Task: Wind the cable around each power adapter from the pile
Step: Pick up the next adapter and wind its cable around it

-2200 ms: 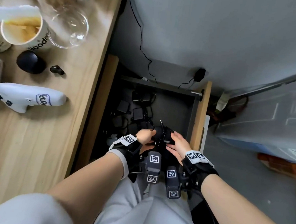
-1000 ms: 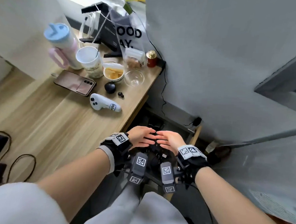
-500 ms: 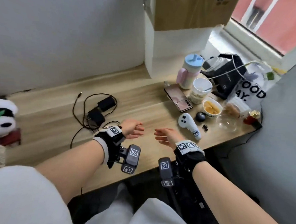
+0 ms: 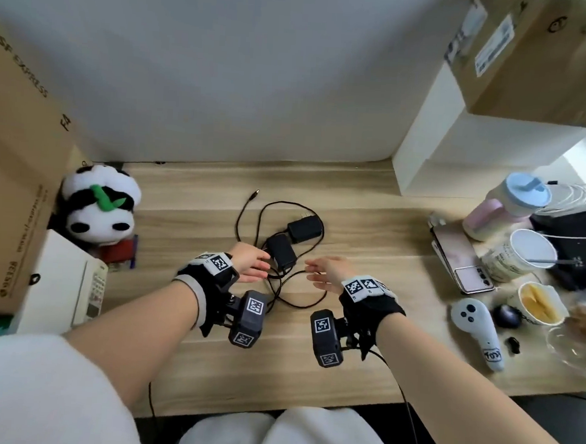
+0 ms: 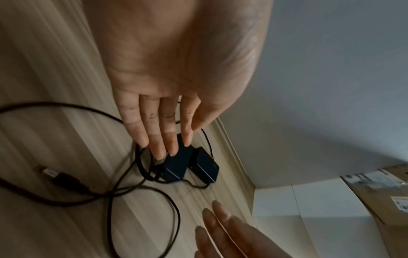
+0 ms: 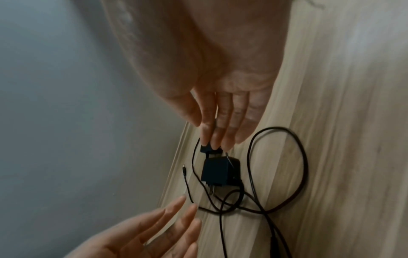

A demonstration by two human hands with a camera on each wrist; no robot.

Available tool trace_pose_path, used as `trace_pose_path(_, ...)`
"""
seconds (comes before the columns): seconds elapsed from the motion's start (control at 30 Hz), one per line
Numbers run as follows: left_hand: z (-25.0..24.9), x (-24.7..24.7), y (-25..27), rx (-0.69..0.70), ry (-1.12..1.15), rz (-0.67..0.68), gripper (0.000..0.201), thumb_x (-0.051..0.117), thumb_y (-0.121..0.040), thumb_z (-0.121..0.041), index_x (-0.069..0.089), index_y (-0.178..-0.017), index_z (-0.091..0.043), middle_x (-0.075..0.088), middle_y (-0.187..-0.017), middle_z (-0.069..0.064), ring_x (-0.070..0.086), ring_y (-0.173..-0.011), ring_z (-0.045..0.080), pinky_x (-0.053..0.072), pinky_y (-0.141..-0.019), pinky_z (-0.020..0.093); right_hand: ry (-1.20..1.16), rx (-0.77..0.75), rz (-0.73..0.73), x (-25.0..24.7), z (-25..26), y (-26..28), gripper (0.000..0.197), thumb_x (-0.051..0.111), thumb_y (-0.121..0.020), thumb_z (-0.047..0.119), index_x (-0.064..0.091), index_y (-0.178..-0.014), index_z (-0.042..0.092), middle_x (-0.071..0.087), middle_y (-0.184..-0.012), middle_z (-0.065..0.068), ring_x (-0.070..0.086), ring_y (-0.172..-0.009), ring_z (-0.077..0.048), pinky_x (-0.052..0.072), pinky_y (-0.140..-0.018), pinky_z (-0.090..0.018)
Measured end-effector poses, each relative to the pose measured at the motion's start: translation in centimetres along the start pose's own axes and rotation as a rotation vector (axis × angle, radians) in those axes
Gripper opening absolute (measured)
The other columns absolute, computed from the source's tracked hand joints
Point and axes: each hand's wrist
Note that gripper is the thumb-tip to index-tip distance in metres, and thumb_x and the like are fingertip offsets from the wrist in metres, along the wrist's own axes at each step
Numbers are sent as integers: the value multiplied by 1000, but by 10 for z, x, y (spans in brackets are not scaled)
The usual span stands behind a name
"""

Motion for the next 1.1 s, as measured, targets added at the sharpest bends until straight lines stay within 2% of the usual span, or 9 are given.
trace_pose_path(0.07, 2, -10, -7, -9, 12, 3, 34, 41, -99, -17, 52, -128, -3, 57, -128, 17, 59, -79, 20, 44, -68, 22, 20, 18, -16, 11, 3, -9, 25, 47, -94, 9, 60, -114, 0, 54, -72, -3, 49, -60, -14, 37, -56, -22)
trace_pose_path(0.23, 6, -25, -23, -72, 39, 5, 19, 42, -98, -16, 55, -111, -9, 60, -104, 10, 57, -70, 15, 43, -68, 22, 59, 79, -77, 26, 6, -35, 18, 52, -93, 8, 56, -76, 11, 54, -73, -2, 51, -58, -14, 42, -55, -23)
trace_pose_path(0.4, 0, -25, -39, -109, 44, 67, 31, 41, -99, -19, 54, -124, -5, 60, -123, 14, 60, -84, 20, 46, -74, 25, 103, 7, -47, 27, 9, -61, 19, 47, -94, 7, 58, -106, 16, 58, -102, -5, 54, -66, -12, 44, -59, -22)
trace_pose_path(0.5, -4, -21, -48, -127, 71, 72, 34, 41, -100, -18, 52, -128, -2, 55, -132, 15, 56, -104, 25, 43, -91, 32, 153, -15, 5, 31, 12, -70, 33, 45, -96, 10, 50, -128, 11, 54, -114, -4, 56, -82, -17, 45, -64, -25)
trace_pose_path(0.63, -10, -17, -61, -139, 108, 44, 35, 40, -100, -17, 50, -129, -1, 53, -134, 16, 54, -113, 29, 40, -99, 35, 415, 101, 12, 29, 21, -80, 35, 45, -94, 10, 49, -128, 3, 58, -109, -14, 54, -75, -20, 47, -64, -30)
trace_pose_path(0.73, -13, -12, -72, -144, 129, 7, 31, 42, -99, -17, 53, -125, -3, 60, -118, 15, 57, -92, 23, 46, -86, 31, 621, 176, 24, 18, 21, -89, 29, 52, -90, 15, 57, -115, 1, 65, -115, -16, 57, -67, -21, 47, -56, -26)
trace_pose_path(0.83, -18, -8, -80, -144, 152, -95, 13, 45, -98, -13, 53, -107, -7, 55, -81, 6, 51, -66, 15, 43, -63, 23, 584, 165, 34, 10, 21, -100, 24, 54, -89, 14, 57, -110, 3, 64, -100, -14, 60, -77, -24, 54, -63, -31)
trace_pose_path(0.93, -24, -6, -90, -124, 174, -177, 8, 47, -96, -8, 53, -101, -10, 51, -74, 4, 47, -59, 13, 40, -55, 21, 623, 70, -94, 2, 28, -113, 17, 51, -85, 21, 61, -86, 7, 68, -88, -14, 66, -83, -30, 56, -80, -41)
trace_pose_path(1.1, -34, 0, -106, -49, 112, -195, 24, 47, -93, -1, 65, -109, -3, 56, -96, 9, 52, -81, 17, 40, -58, 19, 389, 70, -266, -2, 49, -127, 53, 62, -84, 34, 43, -122, 3, 58, -108, -15, 63, -90, -31, 54, -86, -47)
Point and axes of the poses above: each hand's wrist, its own y-axis away from the middle knuckle, its own x-axis out of the palm, z = x × y
